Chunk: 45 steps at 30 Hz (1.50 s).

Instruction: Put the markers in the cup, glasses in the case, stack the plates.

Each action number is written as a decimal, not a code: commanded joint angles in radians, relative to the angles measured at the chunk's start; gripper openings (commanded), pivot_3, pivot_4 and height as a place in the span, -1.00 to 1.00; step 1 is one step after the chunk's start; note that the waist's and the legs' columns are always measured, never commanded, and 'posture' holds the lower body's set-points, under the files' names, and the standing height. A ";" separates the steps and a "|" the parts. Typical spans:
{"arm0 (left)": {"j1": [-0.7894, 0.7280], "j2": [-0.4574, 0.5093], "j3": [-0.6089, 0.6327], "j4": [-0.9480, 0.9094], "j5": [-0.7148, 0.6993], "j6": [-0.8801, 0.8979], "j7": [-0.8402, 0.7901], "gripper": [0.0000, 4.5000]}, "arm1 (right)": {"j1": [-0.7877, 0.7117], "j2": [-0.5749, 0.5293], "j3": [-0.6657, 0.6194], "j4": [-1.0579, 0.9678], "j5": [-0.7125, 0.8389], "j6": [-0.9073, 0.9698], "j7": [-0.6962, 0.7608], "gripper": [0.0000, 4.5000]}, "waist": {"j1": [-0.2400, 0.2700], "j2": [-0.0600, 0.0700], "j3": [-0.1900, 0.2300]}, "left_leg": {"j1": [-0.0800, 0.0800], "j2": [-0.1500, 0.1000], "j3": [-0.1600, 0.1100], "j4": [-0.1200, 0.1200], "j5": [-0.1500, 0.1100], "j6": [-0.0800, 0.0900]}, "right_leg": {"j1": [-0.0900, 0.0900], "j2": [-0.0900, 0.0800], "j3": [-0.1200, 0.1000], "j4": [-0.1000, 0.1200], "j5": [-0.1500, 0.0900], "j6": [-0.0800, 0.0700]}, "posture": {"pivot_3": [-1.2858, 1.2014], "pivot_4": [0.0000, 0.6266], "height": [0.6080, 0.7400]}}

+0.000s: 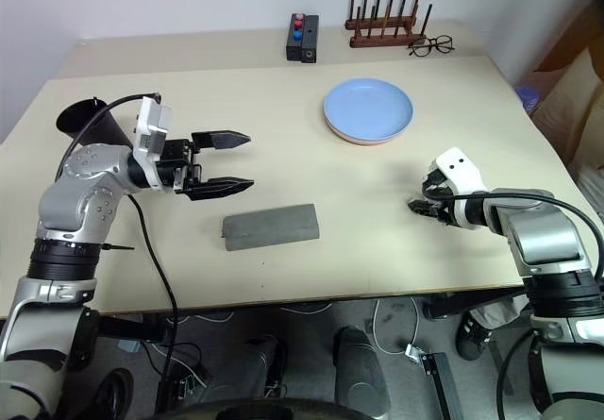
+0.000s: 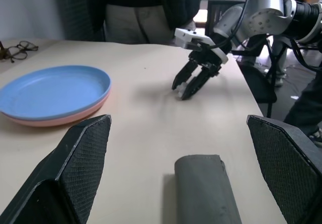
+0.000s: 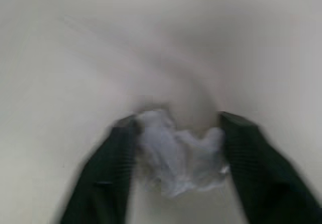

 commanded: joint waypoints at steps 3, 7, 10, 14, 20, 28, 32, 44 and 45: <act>-0.011 0.008 0.028 -0.014 0.001 -0.025 0.024 1.00 | -0.069 -0.002 0.005 0.049 -0.015 -0.059 0.011 -0.97 | 0.000 0.000 0.000 | 0.000 0.000 0.000 0.000 0.000 0.000 | 0.000 0.000 0.000 0.000 0.000 0.000 | 0.03 -0.52 1.00; -0.006 0.007 0.040 -0.014 0.004 -0.040 0.055 1.00 | -0.225 0.076 -0.007 0.123 0.004 -0.101 -0.006 -0.97 | -0.009 0.000 0.000 | 0.000 0.000 0.001 0.000 0.000 0.000 | 0.000 0.000 0.001 0.000 0.000 0.000 | 0.03 -0.52 1.00; -0.003 0.009 0.063 0.003 0.007 -0.055 0.094 1.00 | -0.424 0.172 -0.008 0.319 -0.024 -0.220 -0.071 -0.97 | -0.015 0.000 0.000 | 0.001 0.001 0.001 -0.001 0.000 -0.001 | -0.001 0.000 0.001 0.000 0.000 0.000 | 0.03 -0.52 1.00; 0.010 0.002 0.079 -0.003 0.013 -0.075 0.138 1.00 | -0.601 0.267 0.012 0.598 -0.082 -0.427 -0.133 -0.97 | -0.007 0.000 0.000 | 0.001 0.001 0.001 -0.002 0.000 -0.001 | -0.001 0.000 0.001 -0.001 0.000 0.000 | 0.03 -0.52 1.00; 0.068 0.013 0.111 -0.071 -0.001 -0.061 0.196 1.00 | -0.722 0.389 0.080 0.987 -0.204 -0.713 -0.234 -0.97 | -0.009 0.000 0.000 | -0.001 -0.001 0.001 -0.001 0.000 0.001 | -0.001 -0.001 0.000 -0.002 0.000 0.000 | 0.03 -0.52 1.00; 0.155 0.034 0.150 -0.159 -0.027 -0.028 0.233 1.00 | -0.748 0.390 -0.014 1.101 -0.175 -0.836 -0.238 0.26 | -0.028 0.001 0.000 | -0.001 0.000 0.001 -0.002 0.000 0.000 | -0.002 0.000 0.000 -0.001 0.000 0.000 | 0.03 -0.52 1.00; 0.184 0.033 0.146 -0.194 -0.033 -0.021 0.247 1.00 | -0.712 0.358 -0.050 1.028 -0.128 -0.830 -0.132 0.96 | -0.033 0.001 0.000 | -0.001 0.000 0.000 -0.002 0.000 0.000 | -0.002 0.000 0.000 -0.001 0.000 0.000 | 0.03 -0.52 1.00; 0.259 0.133 0.192 -0.105 -0.034 -0.085 0.113 1.00 | -0.018 0.155 -0.131 -0.183 0.261 -0.465 0.260 0.96 | -0.009 0.001 0.000 | 0.000 0.001 -0.001 -0.002 -0.001 0.001 | -0.001 0.000 -0.002 -0.001 0.000 0.000 | 0.03 -0.52 1.00; 0.264 0.133 0.190 -0.100 -0.033 -0.095 0.108 1.00 | 0.047 0.142 -0.139 -0.240 0.253 -0.487 0.261 0.96 | -0.005 0.002 0.000 | 0.000 0.000 0.001 -0.001 -0.001 0.001 | -0.001 -0.001 -0.001 -0.001 0.000 0.000 | 0.03 -0.52 1.00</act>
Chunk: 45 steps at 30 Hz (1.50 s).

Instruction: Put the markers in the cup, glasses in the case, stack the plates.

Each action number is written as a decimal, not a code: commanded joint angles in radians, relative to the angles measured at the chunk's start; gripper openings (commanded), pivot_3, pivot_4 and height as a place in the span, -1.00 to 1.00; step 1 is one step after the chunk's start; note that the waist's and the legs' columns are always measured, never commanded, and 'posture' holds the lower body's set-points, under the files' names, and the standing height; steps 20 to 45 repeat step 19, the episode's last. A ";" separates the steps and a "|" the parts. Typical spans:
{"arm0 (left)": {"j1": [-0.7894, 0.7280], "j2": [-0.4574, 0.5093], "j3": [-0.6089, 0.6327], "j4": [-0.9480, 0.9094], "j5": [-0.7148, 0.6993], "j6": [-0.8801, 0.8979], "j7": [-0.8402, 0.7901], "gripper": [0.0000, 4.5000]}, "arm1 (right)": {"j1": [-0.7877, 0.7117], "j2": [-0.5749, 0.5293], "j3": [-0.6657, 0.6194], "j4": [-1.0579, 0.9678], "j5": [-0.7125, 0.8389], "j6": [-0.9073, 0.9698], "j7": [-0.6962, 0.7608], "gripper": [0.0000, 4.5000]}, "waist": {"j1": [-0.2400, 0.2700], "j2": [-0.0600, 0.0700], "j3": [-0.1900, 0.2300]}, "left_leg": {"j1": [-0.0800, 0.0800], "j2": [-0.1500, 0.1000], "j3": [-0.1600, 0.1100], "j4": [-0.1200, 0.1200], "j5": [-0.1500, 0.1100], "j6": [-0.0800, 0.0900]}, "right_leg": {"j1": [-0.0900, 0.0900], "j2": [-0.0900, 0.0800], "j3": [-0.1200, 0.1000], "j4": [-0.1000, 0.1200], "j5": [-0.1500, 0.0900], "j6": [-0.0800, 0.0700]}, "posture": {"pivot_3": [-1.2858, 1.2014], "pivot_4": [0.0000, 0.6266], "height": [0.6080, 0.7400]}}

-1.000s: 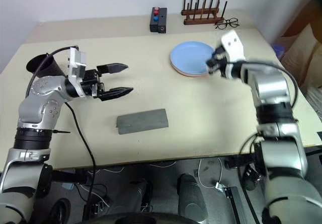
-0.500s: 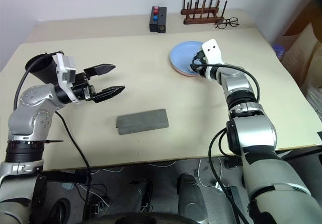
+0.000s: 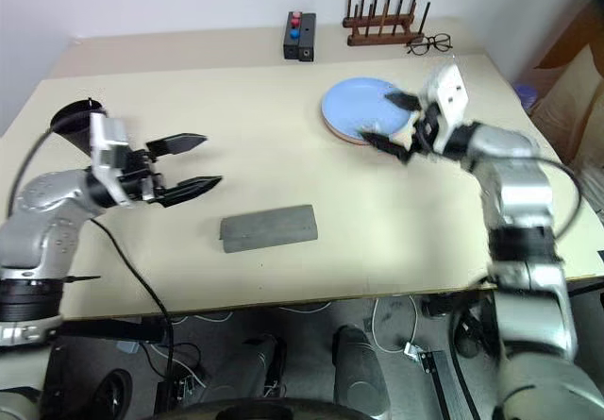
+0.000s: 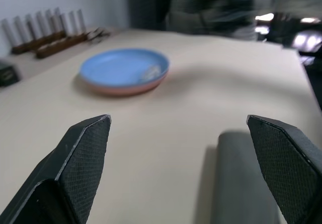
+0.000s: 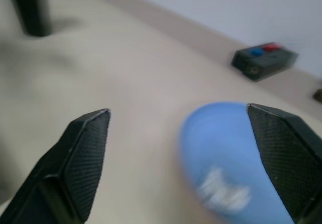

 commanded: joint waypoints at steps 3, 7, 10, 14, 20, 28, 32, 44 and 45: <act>0.016 -0.004 0.006 0.017 0.017 -0.070 -0.031 1.00 | 0.226 -0.083 -0.068 -0.322 0.086 0.052 0.012 0.96 | 0.012 0.000 0.000 | 0.002 0.000 0.001 0.001 -0.003 0.005 | 0.003 -0.001 0.000 0.000 0.000 0.000 | 0.03 -0.52 1.00; 0.002 -0.031 -0.025 0.067 0.043 -0.115 -0.047 1.00 | 0.322 -0.107 -0.122 -0.408 0.144 0.072 0.009 0.96 | 0.013 0.000 0.000 | 0.003 0.000 0.000 0.001 -0.003 0.006 | 0.005 -0.001 0.000 0.000 0.000 0.000 | 0.03 -0.52 1.00; -0.015 -0.051 -0.039 0.109 0.045 -0.125 -0.065 1.00 | 0.363 -0.139 -0.135 -0.433 0.198 0.128 0.031 0.96 | 0.013 0.000 0.000 | 0.004 0.000 0.000 0.001 -0.003 0.006 | 0.006 0.000 0.000 -0.001 0.000 0.000 | 0.03 -0.52 1.00; -0.009 -0.065 -0.054 0.106 0.052 -0.133 -0.073 1.00 | 0.388 -0.169 -0.162 -0.453 0.265 0.179 0.038 0.96 | 0.012 0.000 0.000 | 0.004 0.000 0.000 0.001 -0.003 0.006 | 0.006 -0.001 0.000 -0.001 0.000 0.000 | 0.03 -0.52 1.00; -0.001 -0.079 -0.058 0.123 0.059 -0.153 -0.086 1.00 | 0.383 -0.174 -0.166 -0.453 0.265 0.189 0.009 0.96 | 0.012 0.000 0.000 | 0.005 0.000 0.000 0.001 -0.003 0.006 | 0.007 -0.001 0.000 -0.001 0.000 0.000 | 0.03 -0.52 1.00; -0.001 -0.079 -0.058 0.123 0.059 -0.153 -0.086 1.00 | 0.383 -0.174 -0.166 -0.453 0.265 0.189 0.009 0.96 | 0.012 0.000 0.000 | 0.005 0.000 0.000 0.001 -0.003 0.006 | 0.007 -0.001 0.000 -0.001 0.000 0.000 | 0.03 -0.52 1.00; -0.001 -0.079 -0.058 0.123 0.059 -0.153 -0.086 1.00 | 0.383 -0.174 -0.166 -0.453 0.265 0.189 0.009 0.96 | 0.012 0.000 0.000 | 0.005 0.000 0.000 0.001 -0.003 0.006 | 0.007 -0.001 0.000 -0.001 0.000 0.000 | 0.03 -0.52 1.00; -0.001 -0.079 -0.058 0.123 0.059 -0.153 -0.086 1.00 | 0.383 -0.174 -0.166 -0.453 0.265 0.189 0.009 0.96 | 0.012 0.000 0.000 | 0.005 0.000 0.000 0.001 -0.003 0.006 | 0.007 -0.001 0.000 -0.001 0.000 0.000 | 0.03 -0.52 1.00; -0.001 -0.079 -0.058 0.123 0.059 -0.153 -0.086 1.00 | 0.383 -0.174 -0.166 -0.453 0.265 0.189 0.009 0.96 | 0.012 0.000 0.000 | 0.005 0.000 0.000 0.001 -0.003 0.006 | 0.007 -0.001 0.000 -0.001 0.000 0.000 | 0.03 -0.52 1.00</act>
